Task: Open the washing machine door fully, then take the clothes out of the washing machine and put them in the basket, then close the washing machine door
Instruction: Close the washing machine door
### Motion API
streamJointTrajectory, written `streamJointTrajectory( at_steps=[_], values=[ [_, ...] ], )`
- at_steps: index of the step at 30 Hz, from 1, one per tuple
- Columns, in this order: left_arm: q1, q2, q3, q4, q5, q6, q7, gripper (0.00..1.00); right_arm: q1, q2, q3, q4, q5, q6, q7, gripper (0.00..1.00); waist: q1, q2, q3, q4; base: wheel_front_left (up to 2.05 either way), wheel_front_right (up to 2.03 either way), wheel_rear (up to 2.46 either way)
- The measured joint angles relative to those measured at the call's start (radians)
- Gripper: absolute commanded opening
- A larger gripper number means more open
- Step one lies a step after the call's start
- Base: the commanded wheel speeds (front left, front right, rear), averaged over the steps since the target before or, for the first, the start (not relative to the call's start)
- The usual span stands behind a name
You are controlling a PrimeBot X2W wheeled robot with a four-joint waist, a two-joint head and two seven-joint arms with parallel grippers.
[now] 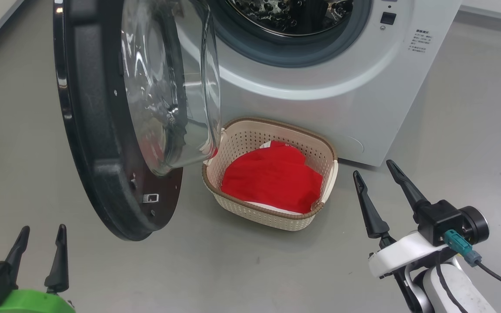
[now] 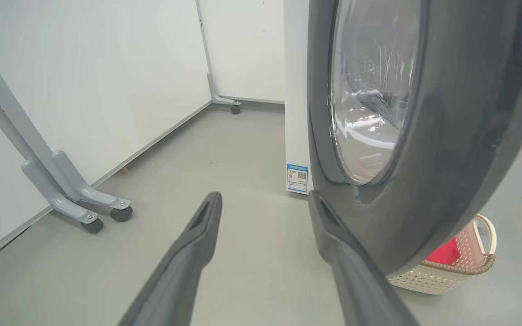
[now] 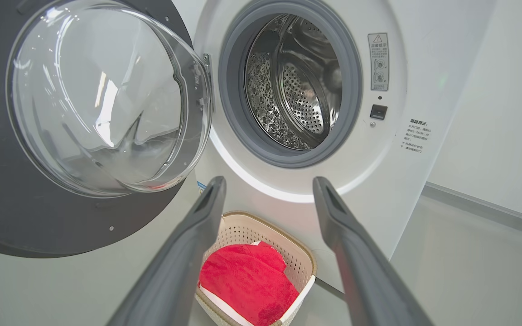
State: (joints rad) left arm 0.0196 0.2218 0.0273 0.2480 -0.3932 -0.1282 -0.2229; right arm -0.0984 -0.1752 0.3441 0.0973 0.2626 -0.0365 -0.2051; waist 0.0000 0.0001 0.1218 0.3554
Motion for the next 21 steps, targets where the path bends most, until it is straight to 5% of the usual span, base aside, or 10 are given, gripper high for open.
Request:
streamJointTrajectory(
  at_steps=[13, 14, 15, 16, 17, 21],
  values=[
    [-0.011, 0.001, -0.005, 0.022, -0.002, 0.000, -0.014, 0.99, 0.000, 0.000, 0.000, 0.000, 0.001, 0.000, 0.000, 1.00, 0.0000, 0.0000, 0.002, 0.005, 0.00, 0.00, 0.00],
    [-0.015, 0.001, -0.005, 0.023, -0.002, 0.000, -0.016, 0.86, 0.000, 0.000, 0.000, 0.000, 0.001, -0.001, 0.000, 1.00, 0.0000, 0.0000, 0.003, 0.005, 0.00, 0.00, 0.00],
    [-0.019, 0.002, -0.006, 0.024, -0.002, 0.000, -0.016, 0.62, 0.000, 0.001, 0.000, 0.001, 0.001, -0.001, -0.001, 1.00, 0.0000, 0.0000, 0.003, 0.006, 0.00, 0.00, 0.00],
    [-0.021, 0.002, -0.007, 0.024, -0.002, 0.000, -0.016, 0.22, 0.001, 0.001, 0.000, 0.001, 0.001, -0.001, -0.003, 1.00, 0.0000, 0.0000, 0.003, 0.006, 0.00, 0.00, 0.00],
    [-0.023, 0.003, -0.008, 0.025, -0.002, 0.000, -0.016, 0.00, 0.001, 0.001, 0.000, 0.002, 0.001, -0.001, -0.003, 1.00, 0.0000, 0.0000, 0.003, 0.006, 0.00, 0.00, 0.00],
    [-0.025, 0.006, -0.011, 0.026, -0.002, 0.000, -0.017, 0.00, 0.001, 0.001, 0.000, 0.003, 0.001, -0.001, -0.003, 1.00, 0.0000, 0.0000, 0.003, 0.007, 0.00, 0.00, 0.00]
  ],
)
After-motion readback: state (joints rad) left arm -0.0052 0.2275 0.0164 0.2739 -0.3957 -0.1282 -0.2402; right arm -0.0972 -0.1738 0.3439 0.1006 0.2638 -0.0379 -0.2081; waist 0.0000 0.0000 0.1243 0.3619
